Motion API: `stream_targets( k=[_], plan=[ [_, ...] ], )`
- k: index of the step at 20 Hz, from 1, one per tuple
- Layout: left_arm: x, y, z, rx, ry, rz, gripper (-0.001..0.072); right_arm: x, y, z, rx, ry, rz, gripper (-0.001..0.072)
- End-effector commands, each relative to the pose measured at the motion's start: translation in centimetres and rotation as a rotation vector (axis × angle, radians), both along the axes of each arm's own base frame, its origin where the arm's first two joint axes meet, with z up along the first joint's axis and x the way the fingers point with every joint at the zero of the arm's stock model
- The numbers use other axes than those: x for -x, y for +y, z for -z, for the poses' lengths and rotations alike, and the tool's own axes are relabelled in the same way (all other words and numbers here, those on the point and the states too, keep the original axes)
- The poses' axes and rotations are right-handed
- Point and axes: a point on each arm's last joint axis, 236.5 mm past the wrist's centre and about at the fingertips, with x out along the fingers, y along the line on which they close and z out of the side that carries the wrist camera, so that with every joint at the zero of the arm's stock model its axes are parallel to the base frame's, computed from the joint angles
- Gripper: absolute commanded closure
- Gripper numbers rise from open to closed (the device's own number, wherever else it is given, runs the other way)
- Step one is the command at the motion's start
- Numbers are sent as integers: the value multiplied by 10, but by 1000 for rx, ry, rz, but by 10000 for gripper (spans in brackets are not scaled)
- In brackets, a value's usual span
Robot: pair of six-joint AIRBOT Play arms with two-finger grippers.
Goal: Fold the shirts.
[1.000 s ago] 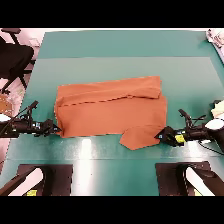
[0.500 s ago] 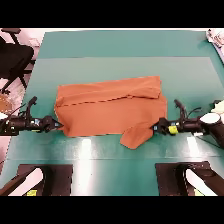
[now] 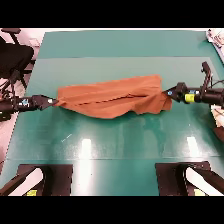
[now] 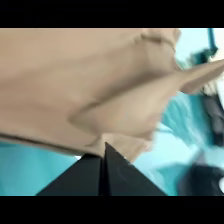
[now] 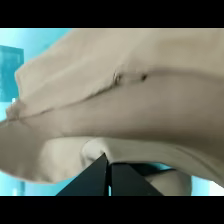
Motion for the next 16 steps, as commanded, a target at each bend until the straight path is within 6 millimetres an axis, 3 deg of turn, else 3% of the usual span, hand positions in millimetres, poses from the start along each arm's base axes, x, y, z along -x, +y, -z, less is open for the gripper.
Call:
stream_targets(
  k=[1, 8, 14, 16],
  plan=[
    [-25, 28, 4, -116, -68, -98, 689, -38, -14, 3, 15, -10, -34, 690],
    [-61, 84, 28, -316, -147, -319, 688, -105, -30, 21, 7, 10, -59, 690],
    [-95, 52, 62, -473, -223, -252, 687, -130, -25, 51, -15, 66, -113, 690],
    [-107, 49, 73, -538, -245, -269, 687, -132, -26, 63, -14, 78, -121, 690]
  ],
)
